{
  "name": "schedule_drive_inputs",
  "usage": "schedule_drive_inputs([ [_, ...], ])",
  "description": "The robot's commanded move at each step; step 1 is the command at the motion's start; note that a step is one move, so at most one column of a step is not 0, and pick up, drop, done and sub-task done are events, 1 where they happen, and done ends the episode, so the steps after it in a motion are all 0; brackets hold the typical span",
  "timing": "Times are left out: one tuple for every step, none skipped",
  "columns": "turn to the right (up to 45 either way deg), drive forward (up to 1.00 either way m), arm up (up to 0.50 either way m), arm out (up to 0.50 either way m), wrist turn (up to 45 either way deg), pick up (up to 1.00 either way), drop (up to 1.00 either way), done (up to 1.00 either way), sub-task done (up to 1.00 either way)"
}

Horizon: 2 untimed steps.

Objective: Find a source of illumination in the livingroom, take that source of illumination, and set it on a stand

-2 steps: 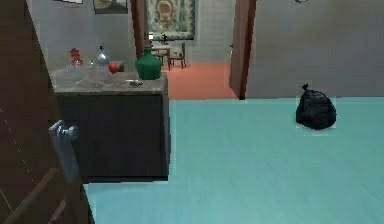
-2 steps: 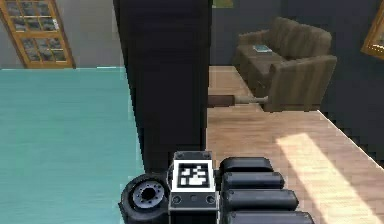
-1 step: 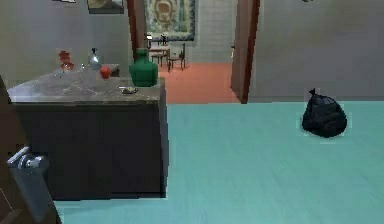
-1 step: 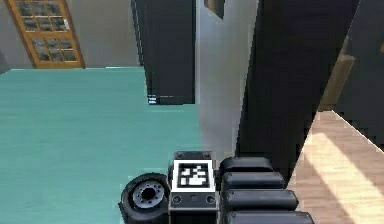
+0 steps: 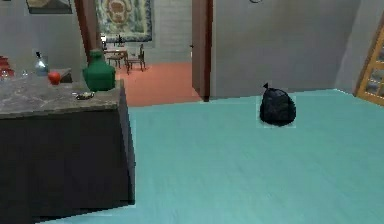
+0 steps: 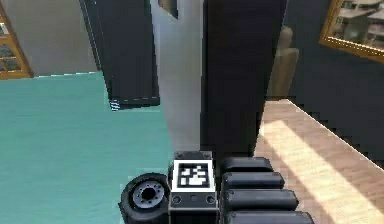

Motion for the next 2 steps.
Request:
schedule_drive_inputs([
  [0.0, 1.00, 0.00, 0.00, 0.0, 0.00, 0.00, 0.00, 0.00],
  [42.0, 0.00, 0.00, 0.00, 0.0, 0.00, 0.00, 0.00, 0.00],
])
